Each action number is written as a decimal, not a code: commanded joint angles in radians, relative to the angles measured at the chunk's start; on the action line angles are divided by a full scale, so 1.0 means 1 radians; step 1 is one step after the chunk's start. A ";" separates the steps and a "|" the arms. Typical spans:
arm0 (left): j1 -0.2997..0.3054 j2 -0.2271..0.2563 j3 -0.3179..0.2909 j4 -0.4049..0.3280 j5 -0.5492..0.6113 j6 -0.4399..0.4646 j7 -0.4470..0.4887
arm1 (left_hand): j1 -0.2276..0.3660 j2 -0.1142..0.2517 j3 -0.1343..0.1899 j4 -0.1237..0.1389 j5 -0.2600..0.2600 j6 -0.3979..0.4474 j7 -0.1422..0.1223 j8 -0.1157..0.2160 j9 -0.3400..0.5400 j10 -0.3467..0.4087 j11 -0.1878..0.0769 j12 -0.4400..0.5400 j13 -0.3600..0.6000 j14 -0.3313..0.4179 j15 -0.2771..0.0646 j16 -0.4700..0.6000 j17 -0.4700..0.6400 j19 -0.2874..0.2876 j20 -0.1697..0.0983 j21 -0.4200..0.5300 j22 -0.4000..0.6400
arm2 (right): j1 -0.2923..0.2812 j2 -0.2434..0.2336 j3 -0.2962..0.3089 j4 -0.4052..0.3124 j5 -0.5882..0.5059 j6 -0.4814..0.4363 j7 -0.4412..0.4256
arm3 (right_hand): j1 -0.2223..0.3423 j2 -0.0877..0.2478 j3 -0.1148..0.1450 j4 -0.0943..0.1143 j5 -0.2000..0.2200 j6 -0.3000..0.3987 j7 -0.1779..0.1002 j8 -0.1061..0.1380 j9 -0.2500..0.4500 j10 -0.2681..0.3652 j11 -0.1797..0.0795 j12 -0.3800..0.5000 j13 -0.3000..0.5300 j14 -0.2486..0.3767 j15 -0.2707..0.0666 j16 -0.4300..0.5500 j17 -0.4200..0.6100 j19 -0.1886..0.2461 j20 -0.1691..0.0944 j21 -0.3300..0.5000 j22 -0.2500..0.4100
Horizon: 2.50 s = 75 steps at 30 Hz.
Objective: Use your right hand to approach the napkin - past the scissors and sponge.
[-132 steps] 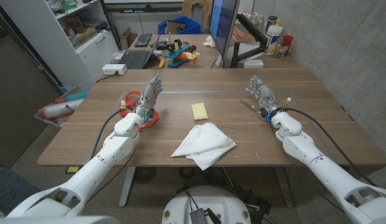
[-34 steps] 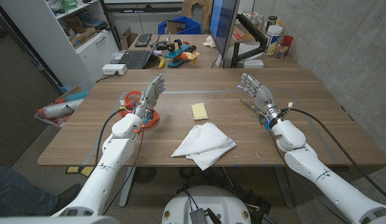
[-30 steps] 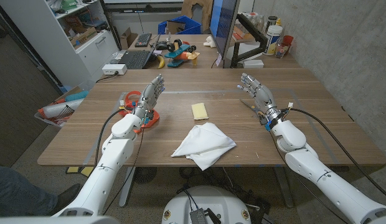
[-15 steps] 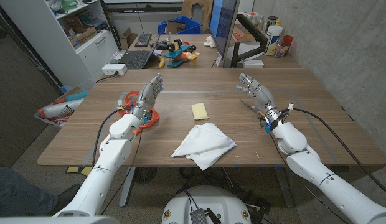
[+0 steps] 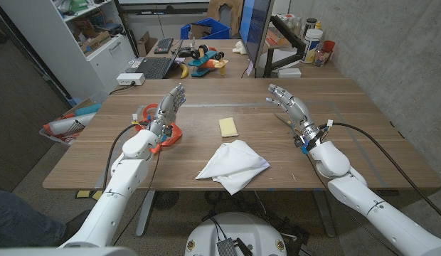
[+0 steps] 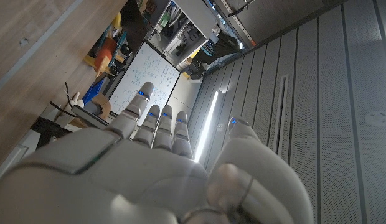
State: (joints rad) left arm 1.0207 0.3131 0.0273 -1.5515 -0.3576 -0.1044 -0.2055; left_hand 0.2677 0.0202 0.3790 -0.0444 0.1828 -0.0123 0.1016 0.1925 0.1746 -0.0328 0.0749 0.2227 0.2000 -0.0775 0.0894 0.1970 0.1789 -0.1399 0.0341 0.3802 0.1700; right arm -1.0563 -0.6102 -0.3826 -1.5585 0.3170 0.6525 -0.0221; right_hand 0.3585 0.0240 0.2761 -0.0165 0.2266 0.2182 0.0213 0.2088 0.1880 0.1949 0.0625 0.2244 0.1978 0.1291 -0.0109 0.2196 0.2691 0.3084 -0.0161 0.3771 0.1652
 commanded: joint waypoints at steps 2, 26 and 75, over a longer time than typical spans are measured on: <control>-0.013 0.006 0.002 0.016 -0.010 -0.005 -0.020 | 0.000 0.010 0.001 -0.006 0.000 0.005 0.001 -0.002 0.005 0.002 -0.005 -0.002 0.000 0.004 0.002 -0.003 0.004 -0.003 0.005 -0.002 0.003 | -0.019 -0.013 -0.007 -0.046 -0.111 0.001 -0.052 | -0.007 -0.004 0.005 -0.007 0.007 0.010 0.000 0.007 0.005 0.014 0.001 0.006 0.002 0.011 0.001 0.003 0.000 0.013 0.000 -0.002 0.002; -0.063 -0.003 0.007 0.059 -0.002 0.000 -0.043 | -0.003 0.013 -0.001 -0.009 0.000 0.008 -0.002 -0.003 0.004 0.004 -0.006 -0.003 -0.001 0.004 0.002 -0.004 0.004 0.000 0.011 -0.018 0.003 | -0.001 -0.017 -0.027 -0.046 -0.274 0.043 -0.107 | -0.006 -0.003 0.005 -0.013 0.015 0.029 -0.013 0.009 0.005 0.034 -0.013 0.007 0.002 0.019 -0.007 0.002 -0.009 0.023 -0.001 -0.016 0.002; -0.064 -0.007 0.016 0.054 0.013 0.002 -0.040 | -0.007 0.019 -0.004 -0.015 0.000 0.019 -0.003 -0.002 0.004 0.005 -0.006 -0.004 -0.001 0.005 0.003 -0.005 0.004 0.006 0.019 -0.041 0.004 | -0.031 -0.072 -0.010 -0.168 -0.700 0.046 -0.265 | -0.007 -0.003 0.006 -0.027 0.035 0.090 -0.055 0.018 0.006 0.089 -0.043 0.010 0.003 0.051 -0.025 0.005 -0.027 0.035 0.001 -0.052 0.003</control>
State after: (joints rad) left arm 0.9592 0.3055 0.0410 -1.5024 -0.3428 -0.1034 -0.2445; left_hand 0.2584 0.0295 0.3717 -0.0514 0.1828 0.0003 0.0964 0.1924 0.1745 -0.0293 0.0713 0.2179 0.2002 -0.0775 0.0893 0.1910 0.1789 -0.1320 0.0419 0.3397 0.1697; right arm -1.0877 -0.6706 -0.3887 -1.7029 -0.3084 0.7168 -0.2589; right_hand 0.3586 0.0240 0.2816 -0.0360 0.2554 0.2987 -0.0305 0.2222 0.1880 0.2721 0.0215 0.2323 0.1975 0.1743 -0.0381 0.2196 0.2414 0.3424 -0.0179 0.3288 0.1652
